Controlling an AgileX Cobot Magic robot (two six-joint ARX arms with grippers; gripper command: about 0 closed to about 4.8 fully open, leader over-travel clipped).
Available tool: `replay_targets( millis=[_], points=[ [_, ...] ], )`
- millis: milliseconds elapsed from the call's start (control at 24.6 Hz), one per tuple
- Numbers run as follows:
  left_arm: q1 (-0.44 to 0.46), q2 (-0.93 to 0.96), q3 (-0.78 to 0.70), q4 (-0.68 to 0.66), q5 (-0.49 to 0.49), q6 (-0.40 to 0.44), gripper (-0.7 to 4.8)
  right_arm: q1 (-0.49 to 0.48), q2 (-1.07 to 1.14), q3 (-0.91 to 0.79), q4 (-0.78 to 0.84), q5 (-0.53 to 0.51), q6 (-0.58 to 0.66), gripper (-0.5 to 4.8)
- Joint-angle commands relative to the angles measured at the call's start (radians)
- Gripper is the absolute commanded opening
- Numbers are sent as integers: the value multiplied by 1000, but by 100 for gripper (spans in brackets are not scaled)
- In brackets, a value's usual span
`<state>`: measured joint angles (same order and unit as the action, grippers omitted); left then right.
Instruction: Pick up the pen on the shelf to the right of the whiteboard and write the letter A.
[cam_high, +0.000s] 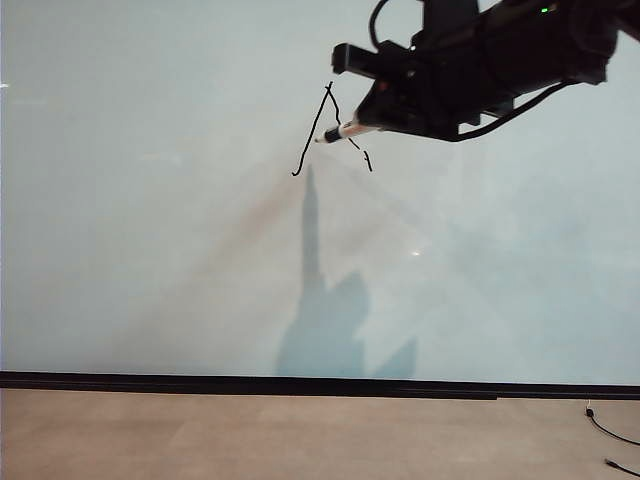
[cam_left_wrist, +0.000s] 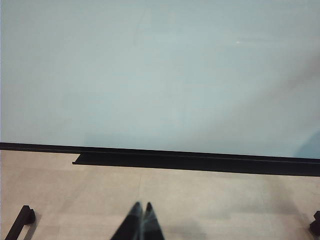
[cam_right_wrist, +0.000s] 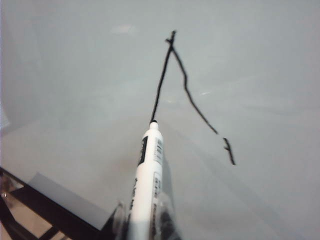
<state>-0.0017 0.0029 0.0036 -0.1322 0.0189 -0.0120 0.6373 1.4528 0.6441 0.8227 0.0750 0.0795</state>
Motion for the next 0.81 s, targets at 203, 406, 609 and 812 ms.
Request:
replay_targets(
  millis=[203, 406, 609, 812],
  points=[
    [0, 0, 3, 6, 4, 4, -4, -12, 17, 41, 11, -30, -37, -6],
    [0, 0, 3, 6, 4, 4, -4, -15, 32, 72, 3, -30, -47, -6],
    [0, 0, 3, 6, 4, 4, -4, -19, 38, 91, -16, -28, -48, -6],
    [0, 0, 3, 6, 4, 4, -4, -18, 37, 93, -19, 23, -51, -6]
  ],
)
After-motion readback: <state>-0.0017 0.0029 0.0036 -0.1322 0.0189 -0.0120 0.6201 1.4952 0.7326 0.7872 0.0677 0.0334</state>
